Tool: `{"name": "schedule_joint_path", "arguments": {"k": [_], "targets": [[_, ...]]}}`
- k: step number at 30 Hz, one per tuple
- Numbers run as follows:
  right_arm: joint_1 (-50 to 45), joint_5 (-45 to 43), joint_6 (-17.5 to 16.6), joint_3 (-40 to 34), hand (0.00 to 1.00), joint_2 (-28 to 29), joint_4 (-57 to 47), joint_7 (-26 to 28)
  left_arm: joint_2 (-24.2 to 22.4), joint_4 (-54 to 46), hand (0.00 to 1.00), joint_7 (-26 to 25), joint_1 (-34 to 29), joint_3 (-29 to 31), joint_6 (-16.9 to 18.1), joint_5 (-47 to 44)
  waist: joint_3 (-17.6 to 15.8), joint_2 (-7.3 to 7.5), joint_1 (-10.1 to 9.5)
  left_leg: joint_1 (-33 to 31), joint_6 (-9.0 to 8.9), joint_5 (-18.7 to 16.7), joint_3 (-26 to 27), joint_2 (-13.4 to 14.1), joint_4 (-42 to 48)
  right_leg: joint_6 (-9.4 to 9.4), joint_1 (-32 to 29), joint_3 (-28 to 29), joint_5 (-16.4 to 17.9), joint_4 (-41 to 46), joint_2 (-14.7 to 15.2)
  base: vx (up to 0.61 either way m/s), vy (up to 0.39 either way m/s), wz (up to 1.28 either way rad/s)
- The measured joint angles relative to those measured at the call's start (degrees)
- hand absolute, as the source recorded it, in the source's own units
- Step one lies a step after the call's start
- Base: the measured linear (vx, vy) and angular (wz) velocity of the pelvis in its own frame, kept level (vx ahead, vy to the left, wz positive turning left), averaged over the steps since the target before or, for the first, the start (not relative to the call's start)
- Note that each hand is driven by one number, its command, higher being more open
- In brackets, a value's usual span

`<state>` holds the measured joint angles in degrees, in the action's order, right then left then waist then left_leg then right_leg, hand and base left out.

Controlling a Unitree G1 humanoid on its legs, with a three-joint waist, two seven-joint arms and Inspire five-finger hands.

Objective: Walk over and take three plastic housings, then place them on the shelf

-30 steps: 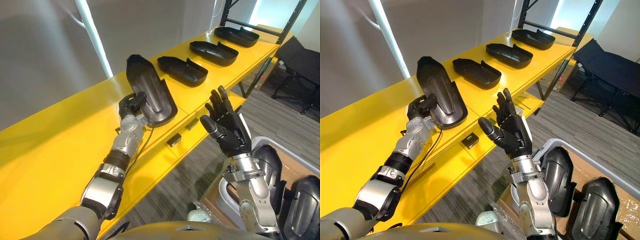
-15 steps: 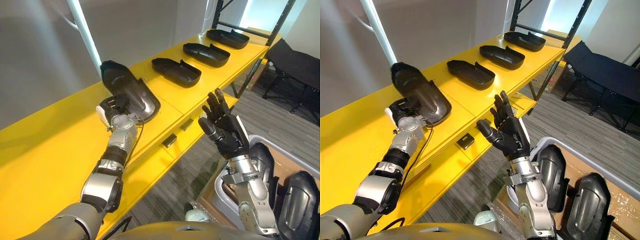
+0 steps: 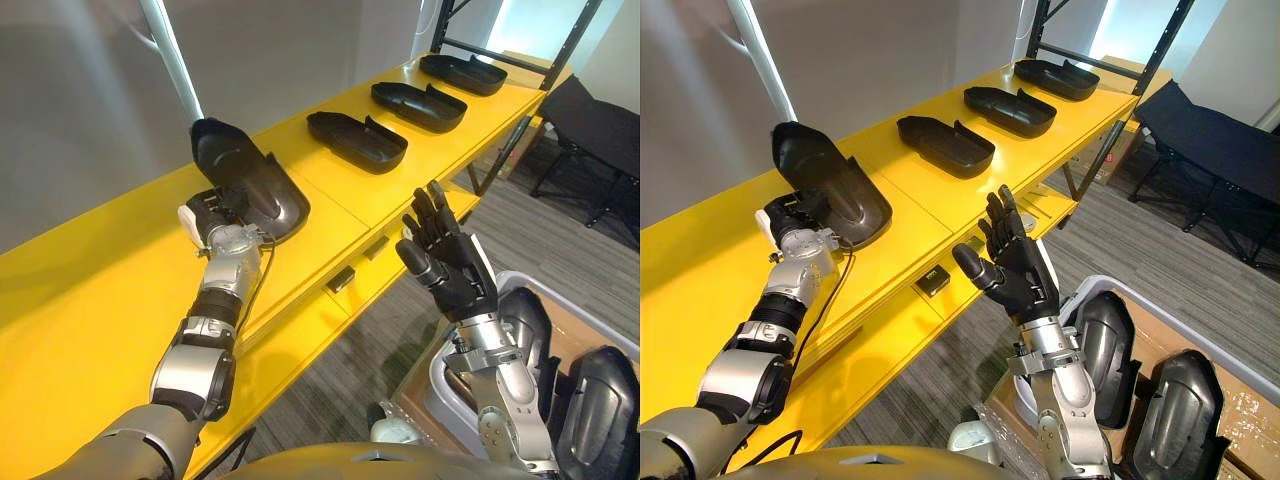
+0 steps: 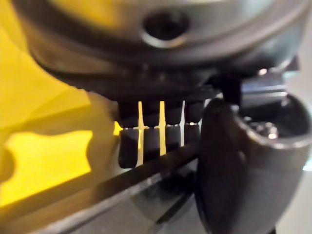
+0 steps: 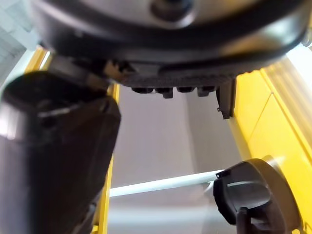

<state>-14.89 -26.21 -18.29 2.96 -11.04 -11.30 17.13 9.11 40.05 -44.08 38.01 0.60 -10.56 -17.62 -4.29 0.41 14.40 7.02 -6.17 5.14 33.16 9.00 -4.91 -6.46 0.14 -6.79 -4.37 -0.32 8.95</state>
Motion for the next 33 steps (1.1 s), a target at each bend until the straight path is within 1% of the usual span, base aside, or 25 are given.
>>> {"name": "schedule_joint_path", "arguments": {"k": [2, 3, 7, 13, 17, 21, 25, 26, 30, 31, 32, 33], "targets": [[0.08, 0.00, 0.04, -0.05, 1.00, 0.00, -0.32, 0.00, 0.54, 0.07, 0.00, 2.37, 0.06, -0.52, -0.84, 0.02, -0.08, -0.12, 0.03, 0.12, -0.03, -0.02, 0.14, -0.01, 0.00, 0.06, 0.01, 0.26, -0.05, -0.26, -0.01, 0.00, -0.001, -0.07], [0.08, 0.00, 0.04, -0.09, 1.00, -0.01, -0.34, 0.00, 0.59, 0.09, 1.00, 2.69, 0.13, -0.65, -0.87, 0.01, -0.09, -0.15, 0.03, 0.13, -0.03, -0.03, 0.18, -0.02, 0.00, 0.08, 0.02, 0.29, -0.09, -0.34, -0.01, 0.00, 0.000, -0.04], [0.19, -0.03, 0.09, -0.13, 1.00, -0.02, -0.56, 0.00, 1.04, 1.68, 1.00, 3.26, 0.81, -2.92, -0.87, -0.01, -0.24, -0.39, 0.01, 0.20, -0.06, -0.06, 0.31, -0.02, 0.00, 0.18, 0.18, 0.43, -0.36, -0.79, -0.04, 0.00, 0.000, 0.00], [0.82, -0.08, 0.10, -0.48, 1.00, -0.03, -0.78, 0.01, 1.51, 2.82, 1.00, 3.57, 1.16, -4.85, -0.63, 0.24, -1.30, -1.30, 0.10, 0.49, -0.11, -0.13, 0.54, 0.00, -0.16, 0.16, 0.39, 0.59, -0.37, -0.86, -0.05, 0.00, 0.000, -0.01], [1.49, -0.07, 0.10, -0.70, 1.00, -0.04, -0.83, 0.00, 1.83, 3.38, 1.00, 2.82, 2.43, -5.25, -0.75, 0.19, -2.11, -1.18, 0.12, 0.50, -0.11, -0.12, 0.55, 0.01, -0.17, 0.11, 0.39, 0.59, -0.40, -0.86, -0.04, 0.00, 0.000, 0.00], [1.82, -0.07, 0.10, -0.71, 1.00, -0.04, -0.84, -0.02, 1.88, 3.38, 1.00, 1.46, 2.45, -5.27, -0.25, 0.09, -2.22, -1.18, 0.15, 0.46, -0.12, -0.13, 0.54, 0.01, -0.16, 0.10, 0.40, 0.58, -0.40, -0.96, -0.06, 0.00, 0.000, 0.00], [1.84, -0.07, 0.10, -0.69, 1.00, -0.04, -0.84, -0.04, 1.83, 3.55, 1.00, -2.83, 2.45, -5.20, 1.73, 0.26, -2.66, -1.03, 0.27, 0.44, -0.15, -0.16, 0.53, 0.01, -0.14, 0.09, 0.39, 0.57, -0.41, -0.97, -0.07, 0.00, 0.000, 0.00], [1.84, -0.07, 0.10, -0.67, 1.00, -0.04, -0.84, -0.09, 1.80, 3.65, 1.00, -4.59, 2.46, -5.02, 2.68, 0.25, -2.97, -0.89, 0.29, 0.43, -0.15, -0.16, 0.50, 0.01, -0.11, 0.08, 0.39, 0.56, -0.41, -0.96, -0.07, 0.00, 0.000, 0.00], [1.80, -0.07, 0.09, -0.37, 1.00, -0.04, -0.84, -0.16, 1.31, 3.75, 1.00, -8.30, 2.45, -3.38, 5.44, 0.23, -3.30, -0.78, 0.48, 0.25, -0.13, -0.15, 0.30, -0.05, 0.01, -0.13, 0.38, 0.14, -0.56, -0.91, -0.11, 0.00, 0.000, 0.03], [1.79, -0.07, 0.09, -0.05, 1.00, -0.03, -0.85, -0.17, 0.66, 3.73, 1.00, -9.41, 2.45, -2.26, 6.96, 0.24, -3.32, -0.81, 0.54, 0.14, -0.13, -0.15, 0.18, -0.06, 0.01, -0.13, 0.38, 0.02, -0.56, -0.92, -0.10, 0.00, 0.000, 0.06], [1.79, -0.05, 0.09, 0.08, 1.00, -0.02, -0.85, -0.17, 0.33, 3.72, 1.00, -9.88, 2.45, -1.77, 7.74, 0.22, -3.34, -0.84, 0.54, 0.08, -0.12, -0.14, 0.13, -0.06, 0.01, -0.13, 0.38, -0.05, -0.56, -0.92, -0.10, 0.00, 0.000, 0.08], [1.79, -0.02, 0.09, 0.23, 1.00, 0.00, -0.87, -0.20, -0.29, 3.55, 1.00, -10.95, 2.43, -1.46, 9.50, 0.20, -3.42, -0.93, 0.54, -0.14, -0.09, -0.11, 0.08, -0.06, 0.02, -0.13, 0.38, -0.32, -0.56, -0.92, -0.09, 0.00, 0.000, 0.10]]}}
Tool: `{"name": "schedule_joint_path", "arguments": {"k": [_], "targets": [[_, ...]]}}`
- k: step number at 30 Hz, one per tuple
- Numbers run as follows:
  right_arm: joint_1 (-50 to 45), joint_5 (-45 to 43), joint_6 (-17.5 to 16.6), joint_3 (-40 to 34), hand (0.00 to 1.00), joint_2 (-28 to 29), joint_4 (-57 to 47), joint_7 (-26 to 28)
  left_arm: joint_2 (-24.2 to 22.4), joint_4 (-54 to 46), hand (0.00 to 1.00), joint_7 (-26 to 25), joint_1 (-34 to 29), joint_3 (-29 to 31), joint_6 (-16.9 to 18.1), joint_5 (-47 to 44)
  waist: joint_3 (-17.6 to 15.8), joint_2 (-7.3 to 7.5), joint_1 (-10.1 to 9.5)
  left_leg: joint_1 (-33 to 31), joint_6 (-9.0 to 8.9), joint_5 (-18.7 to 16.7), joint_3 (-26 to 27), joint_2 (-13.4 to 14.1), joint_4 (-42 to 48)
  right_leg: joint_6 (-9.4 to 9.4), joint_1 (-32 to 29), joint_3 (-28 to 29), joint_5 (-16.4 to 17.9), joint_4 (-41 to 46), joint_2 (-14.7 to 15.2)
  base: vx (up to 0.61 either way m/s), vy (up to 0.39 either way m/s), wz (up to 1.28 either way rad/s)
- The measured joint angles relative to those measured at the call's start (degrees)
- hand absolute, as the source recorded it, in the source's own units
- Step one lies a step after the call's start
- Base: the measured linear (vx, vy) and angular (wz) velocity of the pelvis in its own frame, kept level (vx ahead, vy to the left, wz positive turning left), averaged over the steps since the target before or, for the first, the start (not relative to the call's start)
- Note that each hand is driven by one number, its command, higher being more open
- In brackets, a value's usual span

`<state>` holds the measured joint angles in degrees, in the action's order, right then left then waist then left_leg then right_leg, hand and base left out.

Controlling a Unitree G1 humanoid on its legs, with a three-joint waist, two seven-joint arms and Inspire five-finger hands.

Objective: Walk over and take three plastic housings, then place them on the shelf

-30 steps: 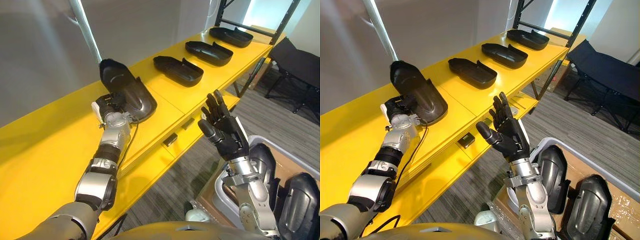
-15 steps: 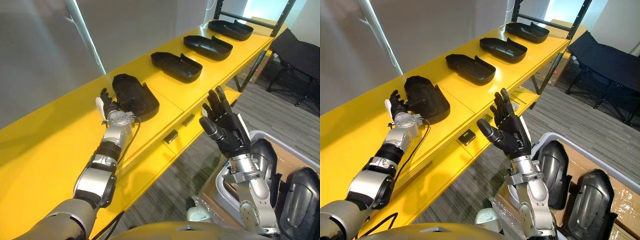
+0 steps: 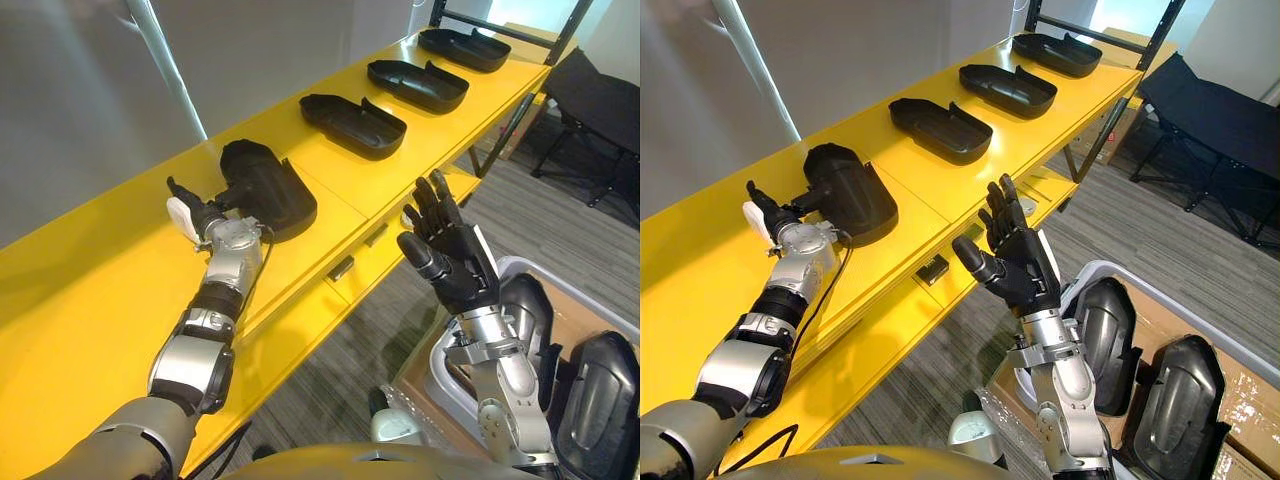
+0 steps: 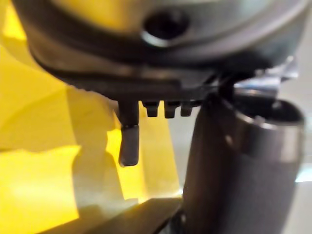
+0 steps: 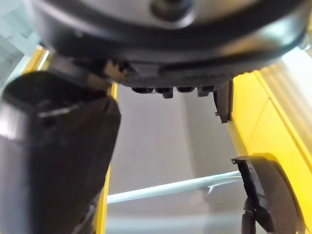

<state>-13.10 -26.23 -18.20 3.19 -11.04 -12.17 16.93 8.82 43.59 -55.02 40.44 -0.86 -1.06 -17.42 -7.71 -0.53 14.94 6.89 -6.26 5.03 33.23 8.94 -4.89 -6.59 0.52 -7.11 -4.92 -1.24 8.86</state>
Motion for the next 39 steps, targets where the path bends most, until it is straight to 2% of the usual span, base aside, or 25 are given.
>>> {"name": "schedule_joint_path", "arguments": {"k": [2, 3, 4, 6, 7, 10, 12, 16, 17, 19, 23, 24, 26, 27, 29, 30, 31, 34, 37, 39], "targets": [[0.00, 0.43, -0.01, 0.19, 1.00, 0.01, -0.04, -0.79, -0.97, -2.02, 1.00, -0.70, -0.08, 0.22, 2.93, -0.04, -0.37, -0.37, -0.15, -0.33, 0.08, 0.08, -0.37, 0.00, 0.01, 0.00, -0.02, -0.40, 0.00, 0.01, 0.04, 0.00, -0.002, 0.11], [0.00, 1.28, 0.00, 0.39, 1.00, 0.04, -0.04, -2.26, -1.48, -4.32, 1.00, 0.35, -0.17, 0.11, 5.45, -2.19, -0.58, -0.71, -0.41, -0.34, 0.08, 0.08, -0.40, -0.01, 0.01, 0.00, -0.01, -0.43, 0.00, 0.02, 0.04, 0.00, -0.003, 0.06], [0.00, 1.30, 0.01, 0.46, 1.00, 0.04, -0.03, -2.72, -1.71, -5.97, 1.00, 0.76, -0.18, 0.07, 6.08, -3.33, -0.69, -0.90, -0.56, -0.35, 0.08, 0.08, -0.43, -0.01, 0.01, 0.00, -0.01, -0.47, 0.00, 0.03, 0.05, 0.00, -0.003, 0.03], [0.12, 1.53, 0.15, 0.90, 1.00, 0.03, -0.03, -4.11, -2.14, -12.08, 1.00, 3.33, -0.60, -0.47, 8.67, -5.03, -0.91, -1.29, -0.80, -0.38, 0.08, 0.09, -0.52, -0.01, 0.02, 0.00, 0.01, -0.61, 0.00, 0.07, 0.07, 0.01, -0.003, 0.03], [0.40, 1.44, 1.18, 1.05, 1.00, -0.01, -0.03, -4.17, -2.13, -18.78, 1.00, 5.01, -0.92, -2.84, 10.65, -4.99, -0.96, -1.38, -0.88, -0.39, 0.08, 0.09, -0.59, -0.04, 0.02, 0.00, 0.08, -0.73, 0.00, 0.10, 0.12, 0.00, 0.000, 0.00], [1.47, 1.30, 2.91, 2.25, 1.00, -0.44, 0.01, -6.07, -2.20, -31.38, 1.00, 7.85, -0.83, -9.32, 12.69, -4.49, -0.85, -1.58, -1.23, -0.02, 0.10, 0.07, -0.97, -0.17, 0.01, -0.02, 0.73, -1.22, 0.01, 0.14, 0.31, 0.01, 0.004, 0.05], [3.33, 2.25, 2.89, 2.67, 1.00, -0.58, 0.05, -8.27, -3.07, -37.04, 1.00, 9.26, -0.85, -12.32, 13.15, -3.75, -0.88, -1.91, -1.36, 0.10, 0.16, 0.05, -1.46, -0.29, -0.02, -0.05, 1.24, -1.65, 0.03, 0.15, 0.49, -0.01, 0.006, 0.08], [7.73, 5.98, 2.88, 2.40, 1.00, -3.39, 0.33, -11.24, -4.72, -44.18, 1.00, 11.73, -3.98, -13.78, 12.93, 1.21, -0.21, -3.27, -2.38, 0.49, 0.35, 0.06, -2.63, -0.24, -0.22, -0.32, 2.40, -3.03, 0.43, 0.15, 0.58, -0.03, -0.005, 0.16], [8.71, 6.67, 2.88, 1.69, 1.00, -4.82, 0.83, -11.35, -4.49, -46.69, 1.00, 12.83, -6.28, -13.76, 12.32, 2.66, 0.05, -3.74, -2.69, 0.39, 0.50, 0.26, -3.53, -0.20, -0.22, -0.37, 2.87, -4.03, 0.64, 0.20, 0.63, -0.03, -0.022, 0.36], [10.81, 6.73, 3.29, -1.84, 1.00, -7.05, 4.01, -11.34, -3.31, -53.63, 1.00, 16.61, -14.09, -13.57, 9.43, 4.93, 0.69, -4.56, -4.74, -0.32, 0.54, 1.02, -5.34, -0.08, -0.22, -0.29, 3.40, -6.11, 0.72, 0.17, 0.69, -0.02, -0.021, 0.45], [14.31, 6.70, 4.97, -6.56, 1.00, -7.59, 9.36, -12.40, -1.29, -59.37, 1.00, 22.24, -27.52, -12.23, 6.18, 7.05, 0.90, -4.40, -7.05, -1.40, 0.73, 1.86, -8.37, -0.14, -0.22, -0.18, 4.51, -9.26, 0.72, -0.02, 0.87, -0.01, -0.004, 0.41], [15.35, 6.70, 5.45, -7.28, 1.00, -7.94, 10.45, -12.74, -0.93, -59.84, 1.00, 23.80, -30.95, -11.35, 6.12, 7.05, 1.06, -4.26, -7.31, -1.92, 0.86, 2.12, -9.30, -0.21, -0.22, -0.16, 4.65, -10.17, 0.70, -0.05, 0.94, 0.00, 0.000, 0.42], [17.70, 6.71, 6.96, -9.33, 1.00, -9.94, 13.23, -13.69, 0.06, -59.91, 1.00, 27.95, -38.95, -8.47, 6.06, 6.73, 1.48, -3.36, -9.25, -3.08, 1.03, 2.82, -11.30, -0.24, -0.21, -0.12, 4.83, -12.07, 0.67, -0.08, 0.94, 0.00, -0.001, 0.46], [18.45, 6.71, 7.45, -9.82, 1.00, -10.29, 14.02, -13.82, 0.32, -59.91, 1.00, 28.91, -40.77, -7.57, 6.05, 6.46, 1.67, -3.08, -9.58, -3.45, 1.05, 2.96, -11.84, -0.24, -0.20, -0.12, 4.89, -12.64, 0.67, -0.09, 0.94, -0.01, -0.001, 0.44], [22.41, 6.73, 9.18, -11.07, 1.00, -12.12, 18.57, -15.83, 1.52, -59.91, 1.00, 34.33, -46.88, -4.72, 6.20, 3.39, 2.14, -1.99, -11.20, -4.46, 1.25, 3.58, -14.29, -0.46, -0.20, -0.10, 5.55, -14.85, 0.67, -0.15, 1.00, -0.01, 0.004, 0.50], [23.57, 6.72, 9.72, -11.32, 1.00, -12.50, 20.00, -16.38, 1.95, -59.91, 1.00, 35.50, -48.06, -4.30, 6.36, 3.25, 2.17, -1.75, -11.74, -4.46, 1.25, 3.67, -14.63, -0.49, -0.20, -0.09, 5.76, -15.14, 0.68, -0.15, 1.01, -0.02, 0.012, 0.37], [25.92, 6.71, 10.56, -11.47, 1.00, -13.55, 22.95, -17.24, 2.72, -59.92, 1.00, 37.92, -50.14, -3.76, 7.16, 2.23, 2.24, -1.55, -13.23, -4.50, 1.09, 3.64, -15.22, -0.57, -0.21, -0.06, 6.15, -15.71, 0.72, -0.15, 1.05, -0.02, 0.012, 0.24], [30.46, 5.43, 12.27, -11.47, 1.00, -15.91, 28.46, -17.22, 3.30, -61.33, 1.00, 43.11, -52.97, -3.79, 8.66, 1.84, 2.22, -1.57, -15.17, -5.13, 1.26, 4.18, -17.23, -0.86, -0.22, 0.04, 6.91, -17.56, 0.87, -0.16, 1.17, -0.05, 0.019, 0.37], [35.93, 3.09, 13.98, -10.75, 1.00, -18.53, 36.17, -14.50, 3.52, -64.38, 1.00, 48.00, -54.57, -3.55, 10.63, 0.04, 2.23, -1.64, -16.55, -5.83, 1.30, 4.76, -18.27, -0.87, -0.22, 0.03, 7.03, -18.67, 1.00, -0.14, 1.12, -0.06, 0.017, 0.20], [38.90, 2.22, 14.80, -9.86, 1.00, -20.34, 41.11, -13.17, 3.69, -64.50, 1.00, 50.25, -54.52, -2.97, 12.08, -0.59, 2.21, -1.69, -16.62, -5.89, 1.40, 5.04, -19.07, -0.97, -0.22, 0.06, 7.56, -19.45, 1.18, -0.20, 1.13, -0.04, 0.014, 0.16]]}}
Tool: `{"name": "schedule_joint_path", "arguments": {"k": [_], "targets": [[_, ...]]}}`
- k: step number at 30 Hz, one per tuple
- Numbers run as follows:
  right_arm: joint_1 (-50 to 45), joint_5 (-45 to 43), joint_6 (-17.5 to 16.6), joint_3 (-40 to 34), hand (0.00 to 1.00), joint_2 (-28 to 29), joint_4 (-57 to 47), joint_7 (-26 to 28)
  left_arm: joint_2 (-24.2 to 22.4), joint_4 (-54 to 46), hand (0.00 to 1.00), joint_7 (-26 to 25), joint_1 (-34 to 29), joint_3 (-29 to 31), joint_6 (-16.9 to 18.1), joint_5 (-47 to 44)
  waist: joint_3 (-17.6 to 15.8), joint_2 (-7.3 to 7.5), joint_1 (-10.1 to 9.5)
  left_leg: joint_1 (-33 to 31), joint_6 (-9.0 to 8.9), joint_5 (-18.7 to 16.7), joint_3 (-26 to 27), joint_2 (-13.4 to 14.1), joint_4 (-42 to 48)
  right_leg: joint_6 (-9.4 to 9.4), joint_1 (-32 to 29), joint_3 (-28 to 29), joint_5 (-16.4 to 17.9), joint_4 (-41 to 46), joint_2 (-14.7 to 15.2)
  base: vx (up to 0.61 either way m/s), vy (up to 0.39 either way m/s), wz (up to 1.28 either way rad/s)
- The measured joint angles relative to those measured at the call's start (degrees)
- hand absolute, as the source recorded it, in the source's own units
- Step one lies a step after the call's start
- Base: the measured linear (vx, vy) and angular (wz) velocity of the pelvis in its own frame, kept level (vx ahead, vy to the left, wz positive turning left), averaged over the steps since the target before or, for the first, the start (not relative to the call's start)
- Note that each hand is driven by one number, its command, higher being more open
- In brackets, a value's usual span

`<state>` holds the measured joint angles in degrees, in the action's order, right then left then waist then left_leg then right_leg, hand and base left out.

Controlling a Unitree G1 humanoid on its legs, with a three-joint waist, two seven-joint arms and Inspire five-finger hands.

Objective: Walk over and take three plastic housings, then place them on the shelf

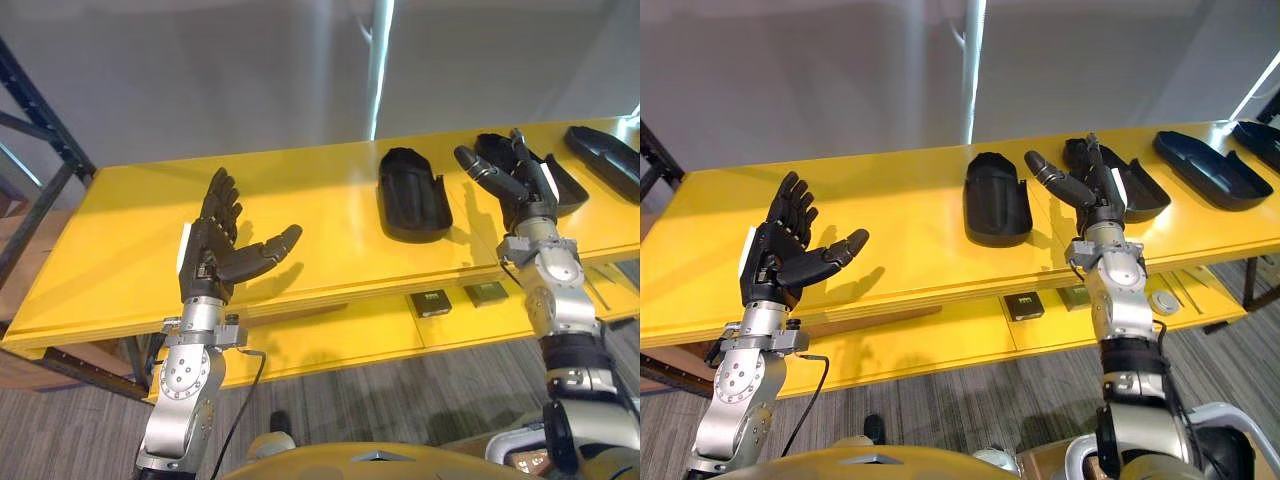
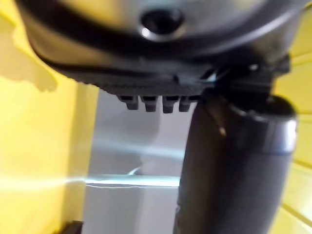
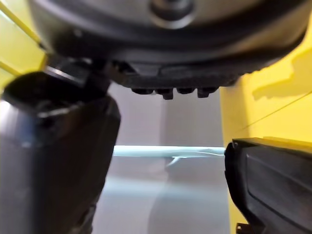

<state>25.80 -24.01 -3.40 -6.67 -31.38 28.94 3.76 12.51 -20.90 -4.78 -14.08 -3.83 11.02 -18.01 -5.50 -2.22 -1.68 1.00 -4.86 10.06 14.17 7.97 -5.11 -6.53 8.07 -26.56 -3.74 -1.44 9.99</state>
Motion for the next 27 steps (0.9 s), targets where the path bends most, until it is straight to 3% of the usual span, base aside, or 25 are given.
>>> {"name": "schedule_joint_path", "arguments": {"k": [5, 13, 21, 27], "targets": [[7.59, -1.12, 1.92, 2.96, 1.00, -4.54, 12.30, 2.06, 1.01, 0.35, 1.00, 3.11, -0.10, 0.85, 0.55, -5.34, -0.19, -0.47, -1.37, -0.54, 0.33, 0.29, -0.38, 0.28, -0.02, -0.18, -0.01, -0.33, -0.50, -0.95, -0.24, -0.02, 0.009, 0.04], [18.50, -0.83, 3.92, 6.26, 1.00, -4.79, 24.74, 2.71, 2.14, 3.47, 1.00, 4.87, 0.00, -2.33, 0.78, -6.87, -0.93, -0.56, -2.65, -0.40, 0.30, 0.62, -0.36, 0.63, -0.01, 0.13, 0.96, -0.21, -1.79, -2.96, -1.01, 0.03, -0.007, 0.00], [28.24, 2.25, 4.43, 9.68, 1.00, -7.11, 33.57, 12.62, 2.15, 4.16, 1.00, 4.92, 0.35, -2.66, 0.80, -7.15, -4.27, -0.81, -3.99, -0.66, 0.24, 0.71, -1.32, 0.57, 0.00, 0.31, 1.40, -1.49, -1.68, -2.95, -1.21, 0.03, -0.001, 0.06], [34.68, 3.62, 5.23, 10.70, 1.00, -8.02, 38.57, 12.66, 2.16, 5.71, 1.00, 4.38, 0.80, -3.24, 0.90, -7.19, -7.56, -1.88, -4.51, -2.52, 0.28, 0.96, -3.25, 0.52, 0.01, 0.56, 0.75, -3.15, -1.45, -2.80, -1.28, 0.00, 0.005, 0.16]]}}
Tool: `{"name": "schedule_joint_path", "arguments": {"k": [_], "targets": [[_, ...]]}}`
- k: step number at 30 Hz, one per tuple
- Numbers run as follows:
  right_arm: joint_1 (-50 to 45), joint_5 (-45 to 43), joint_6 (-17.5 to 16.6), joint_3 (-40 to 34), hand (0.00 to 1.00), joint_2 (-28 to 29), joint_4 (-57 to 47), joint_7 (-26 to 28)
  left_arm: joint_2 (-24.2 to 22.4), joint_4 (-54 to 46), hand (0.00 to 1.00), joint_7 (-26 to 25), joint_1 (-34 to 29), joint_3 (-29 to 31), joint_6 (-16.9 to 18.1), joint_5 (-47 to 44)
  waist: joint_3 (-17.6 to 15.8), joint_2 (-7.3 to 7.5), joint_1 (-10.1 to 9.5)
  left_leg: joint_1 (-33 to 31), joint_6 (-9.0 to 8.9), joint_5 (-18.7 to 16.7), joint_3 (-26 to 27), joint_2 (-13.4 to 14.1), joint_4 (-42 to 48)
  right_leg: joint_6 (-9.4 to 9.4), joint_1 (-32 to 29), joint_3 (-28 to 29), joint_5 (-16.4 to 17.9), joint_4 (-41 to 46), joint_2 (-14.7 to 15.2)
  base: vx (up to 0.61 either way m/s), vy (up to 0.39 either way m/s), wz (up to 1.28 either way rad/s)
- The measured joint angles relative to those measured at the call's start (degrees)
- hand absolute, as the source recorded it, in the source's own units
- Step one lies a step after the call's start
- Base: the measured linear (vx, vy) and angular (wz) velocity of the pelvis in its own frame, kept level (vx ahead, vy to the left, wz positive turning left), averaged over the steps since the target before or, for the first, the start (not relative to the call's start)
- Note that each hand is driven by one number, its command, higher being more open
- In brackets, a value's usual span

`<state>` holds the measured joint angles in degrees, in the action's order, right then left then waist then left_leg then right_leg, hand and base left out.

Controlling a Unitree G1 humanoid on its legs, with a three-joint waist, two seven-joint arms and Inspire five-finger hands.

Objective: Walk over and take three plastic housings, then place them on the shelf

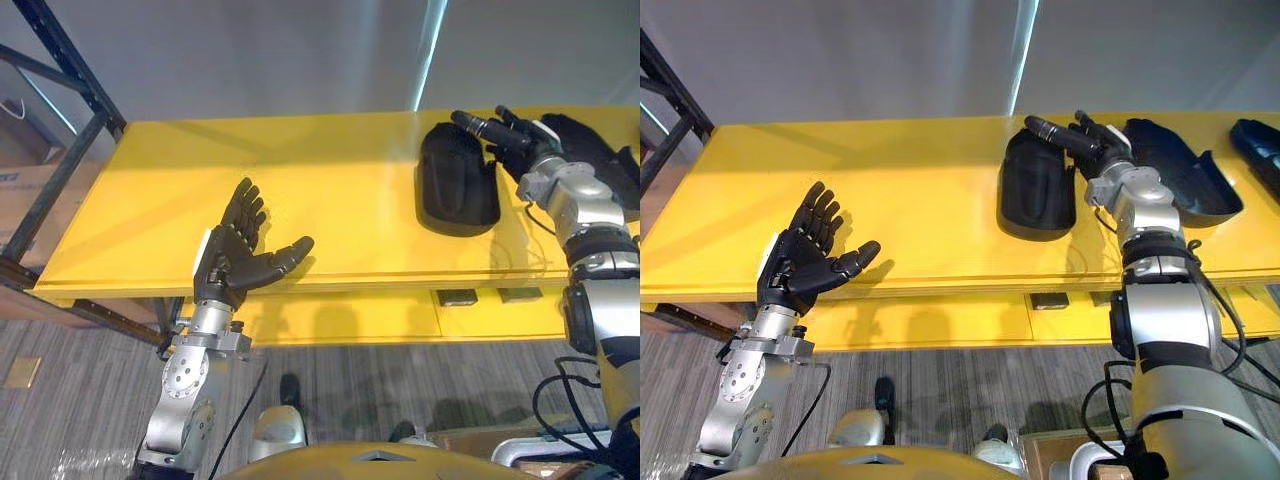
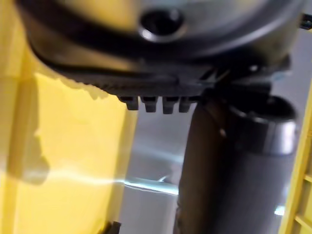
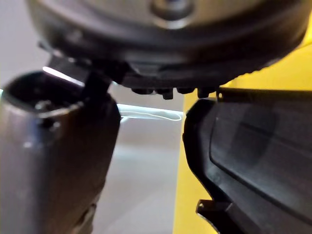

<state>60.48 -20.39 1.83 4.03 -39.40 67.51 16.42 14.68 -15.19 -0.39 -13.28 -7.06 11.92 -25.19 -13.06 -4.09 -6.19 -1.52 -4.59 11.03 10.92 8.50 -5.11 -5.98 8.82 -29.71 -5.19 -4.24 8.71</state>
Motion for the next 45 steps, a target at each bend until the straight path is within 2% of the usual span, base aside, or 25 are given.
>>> {"name": "schedule_joint_path", "arguments": {"k": [5, 10, 17, 25, 36, 45], "targets": [[1.40, -0.03, 2.30, -0.05, 1.00, -0.33, 2.07, -2.11, 0.02, 0.10, 1.00, -1.05, -0.04, -0.04, 0.54, -1.72, -0.94, -0.33, -1.66, -0.60, 0.05, 0.43, -0.35, -0.12, 0.04, 0.09, -0.42, -0.45, 0.08, 0.28, 0.08, 0.03, 0.001, 0.05], [2.49, -0.01, 3.26, -0.21, 1.00, -0.33, 2.37, -2.02, -0.01, 0.10, 1.00, -1.16, -0.15, -0.06, 0.54, -1.70, -1.32, -0.62, -1.52, -0.16, 0.11, 0.60, -0.47, -0.17, 0.16, 0.27, -0.41, -0.65, 0.98, 1.65, 0.26, 0.02, -0.004, 0.02], [3.33, -0.13, 3.61, -0.59, 1.00, -0.33, 3.17, -1.27, -0.13, 0.10, 1.00, -1.86, -0.51, -0.14, 0.54, -1.68, -2.26, -1.77, -1.48, 0.26, -0.25, 0.52, -0.83, 0.24, 0.01, 0.53, -0.72, -0.66, 2.33, 3.79, 0.21, -0.03, -0.007, 0.01], [3.33, -0.26, 2.26, -0.56, 1.00, -0.33, 3.17, 0.79, -0.13, 0.10, 1.00, -1.89, -0.67, -0.14, 0.54, -1.69, -2.53, -2.18, -1.52, 0.27, -0.16, 0.61, -0.88, 0.25, 0.01, 0.50, -0.81, -0.68, 2.35, 4.15, 0.29, 0.00, 0.000, 0.00], [3.31, -0.25, 1.34, 0.04, 1.00, -0.32, 3.17, 1.02, -0.13, 0.10, 1.00, -0.84, -0.70, -0.17, 0.53, -1.69, -2.51, -2.26, -1.54, 0.88, -0.18, 0.59, -0.82, 0.28, 0.01, 0.52, -0.19, -0.66, 2.39, 4.17, 0.27, 0.00, 0.000, 0.00], [2.70, -0.34, -0.79, 1.11, 1.00, -0.32, 3.16, 1.16, -0.10, 0.11, 1.00, -0.94, -0.71, -1.08, 0.53, -1.42, -2.49, -2.27, -1.58, 1.06, -0.17, 0.61, -0.81, 0.28, 0.01, 0.49, 0.04, -0.64, 2.36, 4.08, 0.24, 0.00, 0.000, 0.00]]}}
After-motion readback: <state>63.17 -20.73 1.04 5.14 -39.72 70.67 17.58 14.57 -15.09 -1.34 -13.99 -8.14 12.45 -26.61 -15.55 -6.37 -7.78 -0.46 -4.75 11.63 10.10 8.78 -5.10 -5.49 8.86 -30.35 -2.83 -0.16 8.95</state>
